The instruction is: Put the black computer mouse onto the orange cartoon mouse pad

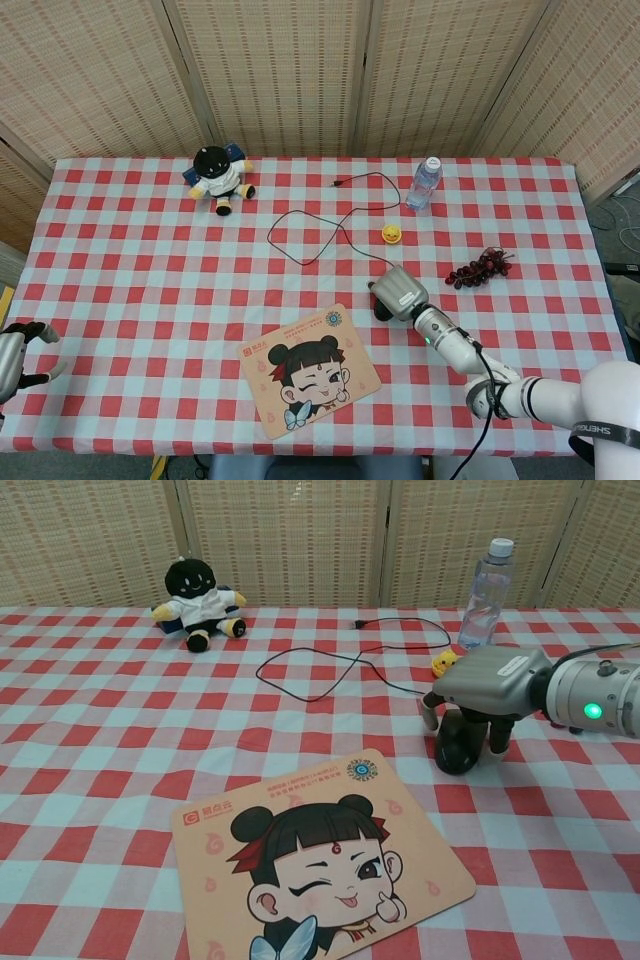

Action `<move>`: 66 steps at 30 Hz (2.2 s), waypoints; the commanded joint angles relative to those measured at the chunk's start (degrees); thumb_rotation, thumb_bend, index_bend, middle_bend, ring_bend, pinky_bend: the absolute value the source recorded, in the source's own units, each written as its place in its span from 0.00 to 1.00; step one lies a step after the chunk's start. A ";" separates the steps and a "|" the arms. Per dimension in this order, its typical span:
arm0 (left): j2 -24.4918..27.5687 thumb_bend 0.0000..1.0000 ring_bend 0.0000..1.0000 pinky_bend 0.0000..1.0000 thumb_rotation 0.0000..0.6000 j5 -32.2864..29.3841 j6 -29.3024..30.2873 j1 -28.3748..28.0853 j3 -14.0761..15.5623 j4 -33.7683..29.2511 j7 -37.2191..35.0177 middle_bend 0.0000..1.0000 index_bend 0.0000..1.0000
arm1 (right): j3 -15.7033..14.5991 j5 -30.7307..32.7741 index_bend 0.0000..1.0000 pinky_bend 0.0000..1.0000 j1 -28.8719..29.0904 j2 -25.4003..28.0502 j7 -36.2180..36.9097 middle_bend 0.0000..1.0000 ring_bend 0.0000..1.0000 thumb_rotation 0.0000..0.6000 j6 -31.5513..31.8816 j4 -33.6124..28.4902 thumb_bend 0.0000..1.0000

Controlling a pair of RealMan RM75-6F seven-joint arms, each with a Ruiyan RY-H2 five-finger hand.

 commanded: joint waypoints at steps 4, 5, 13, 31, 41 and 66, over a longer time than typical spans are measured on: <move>0.03 0.17 0.38 0.55 1.00 -0.06 -0.03 0.02 -0.01 0.05 -0.07 0.48 0.61 | 0.35 0.59 0.44 1.00 0.09 0.36 -0.34 1.00 0.97 1.00 -0.14 -0.64 0.00; 0.02 0.17 0.38 0.55 1.00 -0.07 -0.04 0.01 -0.02 0.07 -0.08 0.48 0.61 | 0.40 0.61 0.45 1.00 0.10 0.50 -0.35 1.00 0.97 1.00 -0.12 -0.83 0.00; 0.00 0.17 0.38 0.55 1.00 -0.16 -0.04 0.04 -0.05 0.13 -0.08 0.48 0.61 | 0.76 1.29 0.50 1.00 0.42 2.28 -1.84 1.00 0.97 1.00 0.47 -3.40 0.00; -0.42 0.17 0.38 0.55 1.00 0.37 0.70 0.65 0.67 0.83 1.88 0.48 0.61 | 2.50 0.50 0.50 1.00 3.29 4.65 -6.47 1.00 0.97 1.00 2.50 -11.38 0.00; -0.47 0.17 0.38 0.55 1.00 0.00 0.29 0.69 0.69 1.40 1.89 0.48 0.60 | 3.14 1.74 0.50 1.00 6.18 2.99 -11.19 1.00 0.97 1.00 2.54 -14.07 0.00; -0.56 0.17 0.38 0.55 1.00 -0.29 0.19 0.70 0.56 1.37 2.71 0.48 0.61 | 0.53 2.31 0.50 1.00 10.45 -1.42 -20.40 1.00 0.97 1.00 4.50 -19.25 0.00</move>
